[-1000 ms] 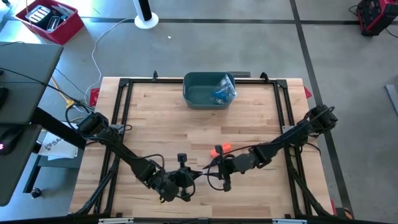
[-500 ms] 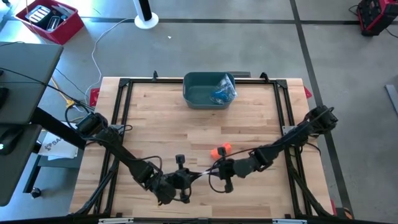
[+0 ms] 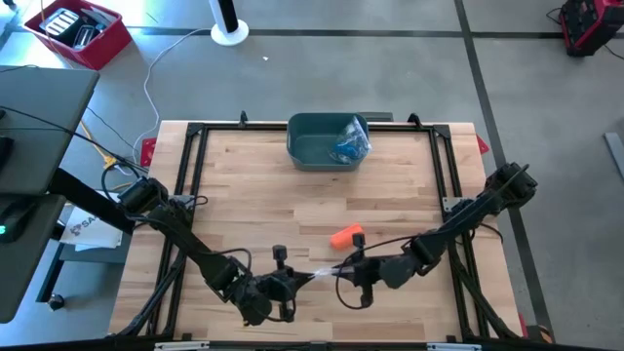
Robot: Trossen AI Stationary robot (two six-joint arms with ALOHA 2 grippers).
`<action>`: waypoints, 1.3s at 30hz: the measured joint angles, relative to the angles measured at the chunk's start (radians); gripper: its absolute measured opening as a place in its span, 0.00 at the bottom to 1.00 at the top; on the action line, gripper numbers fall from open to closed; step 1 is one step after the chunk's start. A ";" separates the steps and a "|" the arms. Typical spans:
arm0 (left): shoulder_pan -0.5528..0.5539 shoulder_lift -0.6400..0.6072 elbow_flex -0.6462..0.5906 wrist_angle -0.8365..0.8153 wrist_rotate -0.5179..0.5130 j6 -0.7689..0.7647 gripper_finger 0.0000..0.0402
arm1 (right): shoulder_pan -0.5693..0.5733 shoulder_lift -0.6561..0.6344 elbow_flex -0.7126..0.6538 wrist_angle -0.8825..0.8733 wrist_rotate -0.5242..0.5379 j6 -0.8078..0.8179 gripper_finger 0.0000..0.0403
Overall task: Roll bandage
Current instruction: Put the rolled orange bandage into the transparent zip bag
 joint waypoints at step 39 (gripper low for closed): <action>-0.019 -0.013 0.000 0.010 0.021 0.058 0.00 | -0.013 0.063 0.002 0.136 -0.078 -0.003 0.04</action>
